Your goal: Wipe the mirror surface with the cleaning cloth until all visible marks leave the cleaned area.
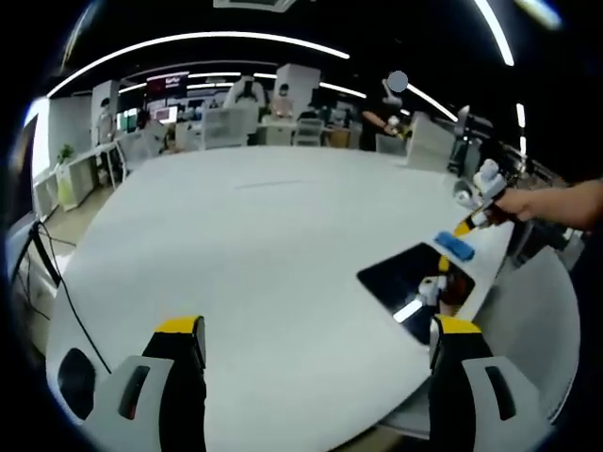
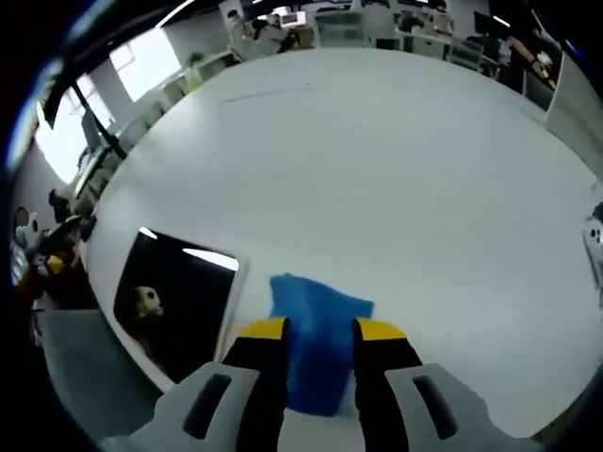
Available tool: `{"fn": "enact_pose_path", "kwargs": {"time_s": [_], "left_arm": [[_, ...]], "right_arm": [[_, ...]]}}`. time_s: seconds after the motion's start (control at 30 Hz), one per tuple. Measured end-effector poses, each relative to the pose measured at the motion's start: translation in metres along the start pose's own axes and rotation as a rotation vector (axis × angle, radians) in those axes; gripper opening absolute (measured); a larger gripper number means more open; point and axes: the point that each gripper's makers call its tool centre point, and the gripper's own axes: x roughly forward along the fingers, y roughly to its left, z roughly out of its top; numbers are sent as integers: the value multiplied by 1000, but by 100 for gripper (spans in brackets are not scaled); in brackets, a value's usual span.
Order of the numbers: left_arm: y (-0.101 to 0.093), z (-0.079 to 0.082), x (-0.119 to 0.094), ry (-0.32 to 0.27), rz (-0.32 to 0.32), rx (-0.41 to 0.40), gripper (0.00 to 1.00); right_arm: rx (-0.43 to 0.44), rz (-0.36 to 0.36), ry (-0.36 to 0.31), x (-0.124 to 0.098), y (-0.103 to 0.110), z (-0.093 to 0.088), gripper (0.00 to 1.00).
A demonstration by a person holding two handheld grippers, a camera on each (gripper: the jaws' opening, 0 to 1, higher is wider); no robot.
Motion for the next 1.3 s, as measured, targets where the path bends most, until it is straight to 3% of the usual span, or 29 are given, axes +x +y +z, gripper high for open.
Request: {"fn": "enact_pose_path", "kwargs": {"time_s": [0.1,0.13,0.17,0.2,0.23,0.4,0.63,0.83,0.9,1.1,1.3], "left_arm": [[0,-2,1,3,0,-2,99],[0,-2,1,3,-1,-3,99],[-1,-2,1,4,-2,-2,99],[-1,-2,1,4,-3,-1,99],[-1,-1,2,3,-3,-2,99],[-4,-1,4,7,-9,-1,99],[-7,-3,9,18,-18,8,99],[-10,3,11,5,-22,44,100],[-11,4,11,-3,-29,38,100],[-13,8,8,-27,-42,94,100],[-5,9,-1,-41,-26,90,100]], "right_arm": [[-21,-15,34,14,-2,-10,19],[-84,-25,75,18,-5,-21,7],[-217,-36,11,15,-11,-7,4],[-46,-33,31,13,-6,-12,4],[-9,-28,37,13,-6,-13,4],[-42,-45,44,13,-6,-12,3],[-25,-65,22,13,-7,-13,2],[62,-55,67,15,-9,-11,1],[151,-29,85,14,-8,-11,1],[179,-24,55,-1,-10,-4,0],[209,-5,30,-20,-9,8,1]]}}
